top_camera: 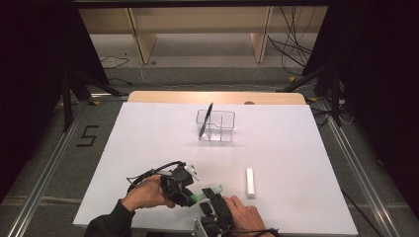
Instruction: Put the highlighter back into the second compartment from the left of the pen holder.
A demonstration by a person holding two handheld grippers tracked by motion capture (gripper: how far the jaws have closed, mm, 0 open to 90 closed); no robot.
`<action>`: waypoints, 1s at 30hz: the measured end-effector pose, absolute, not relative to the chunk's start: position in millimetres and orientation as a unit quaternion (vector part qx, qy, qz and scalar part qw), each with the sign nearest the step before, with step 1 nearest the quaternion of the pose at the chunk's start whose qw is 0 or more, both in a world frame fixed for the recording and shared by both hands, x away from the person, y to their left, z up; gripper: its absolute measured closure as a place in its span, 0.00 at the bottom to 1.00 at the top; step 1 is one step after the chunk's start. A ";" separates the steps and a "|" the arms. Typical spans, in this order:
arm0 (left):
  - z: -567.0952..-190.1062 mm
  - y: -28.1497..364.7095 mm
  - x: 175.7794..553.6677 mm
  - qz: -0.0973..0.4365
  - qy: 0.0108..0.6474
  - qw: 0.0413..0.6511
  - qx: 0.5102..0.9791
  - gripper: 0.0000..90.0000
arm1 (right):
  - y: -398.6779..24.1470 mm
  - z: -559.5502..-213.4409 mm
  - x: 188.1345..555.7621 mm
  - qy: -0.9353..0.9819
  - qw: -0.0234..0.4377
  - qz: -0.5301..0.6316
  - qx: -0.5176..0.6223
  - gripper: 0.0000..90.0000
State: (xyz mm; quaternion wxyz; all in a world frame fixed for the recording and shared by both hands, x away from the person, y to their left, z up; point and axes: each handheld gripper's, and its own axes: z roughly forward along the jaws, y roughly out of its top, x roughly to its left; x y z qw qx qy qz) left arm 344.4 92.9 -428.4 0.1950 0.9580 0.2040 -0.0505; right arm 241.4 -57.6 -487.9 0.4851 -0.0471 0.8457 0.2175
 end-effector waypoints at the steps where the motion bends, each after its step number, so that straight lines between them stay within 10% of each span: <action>1: -428.0 92.7 344.3 -0.051 0.204 0.194 0.958 0.74 | -56.5 -488.3 241.7 0.844 0.488 0.216 -0.053 0.52; 30: -426.5 90.1 344.1 -0.060 0.213 0.195 0.956 0.74 | -44.5 -502.8 241.4 0.823 0.530 0.175 -0.108 0.79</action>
